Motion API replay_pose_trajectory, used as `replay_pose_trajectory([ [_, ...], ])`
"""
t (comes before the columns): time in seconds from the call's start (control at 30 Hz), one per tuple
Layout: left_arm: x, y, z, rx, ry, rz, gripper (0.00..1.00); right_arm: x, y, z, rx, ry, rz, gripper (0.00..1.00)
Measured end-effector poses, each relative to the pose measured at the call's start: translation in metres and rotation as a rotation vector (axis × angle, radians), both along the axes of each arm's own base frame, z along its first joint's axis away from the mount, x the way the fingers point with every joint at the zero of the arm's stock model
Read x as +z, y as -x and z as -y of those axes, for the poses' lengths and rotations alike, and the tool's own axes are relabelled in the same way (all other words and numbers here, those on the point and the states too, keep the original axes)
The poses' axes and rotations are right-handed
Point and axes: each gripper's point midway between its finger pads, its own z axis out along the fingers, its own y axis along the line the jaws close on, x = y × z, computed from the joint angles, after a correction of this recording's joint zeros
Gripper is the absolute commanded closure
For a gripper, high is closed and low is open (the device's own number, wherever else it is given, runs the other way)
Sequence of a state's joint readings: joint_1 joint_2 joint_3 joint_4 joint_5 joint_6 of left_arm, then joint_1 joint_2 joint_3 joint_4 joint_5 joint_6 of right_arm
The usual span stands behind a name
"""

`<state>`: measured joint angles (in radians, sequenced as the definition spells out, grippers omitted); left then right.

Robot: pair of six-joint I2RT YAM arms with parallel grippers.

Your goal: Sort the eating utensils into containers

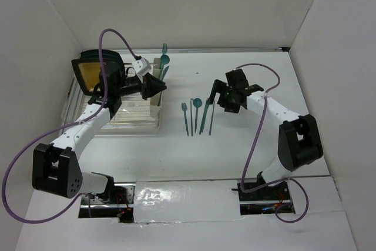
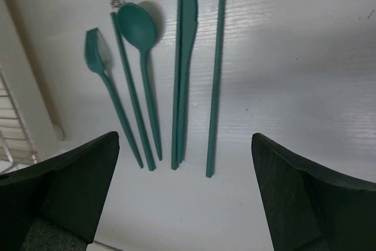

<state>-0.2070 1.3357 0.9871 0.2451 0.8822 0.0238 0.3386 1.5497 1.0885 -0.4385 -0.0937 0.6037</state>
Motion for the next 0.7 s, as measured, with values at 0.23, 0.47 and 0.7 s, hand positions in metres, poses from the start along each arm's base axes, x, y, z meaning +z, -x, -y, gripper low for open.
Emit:
replay_pose_trajectory([
  [0.23,-0.003,-0.003,-0.001,0.013,-0.015,0.008,0.33,-0.038,0.009,0.004,-0.024,0.091,-0.101,0.03],
  [0.47,0.004,-0.011,-0.006,0.071,-0.033,-0.009,0.26,-0.050,0.016,-0.006,0.000,0.132,-0.118,0.19],
  [0.7,0.048,-0.009,-0.024,0.187,-0.033,0.063,0.11,-0.074,0.027,-0.018,0.027,0.184,-0.167,0.44],
])
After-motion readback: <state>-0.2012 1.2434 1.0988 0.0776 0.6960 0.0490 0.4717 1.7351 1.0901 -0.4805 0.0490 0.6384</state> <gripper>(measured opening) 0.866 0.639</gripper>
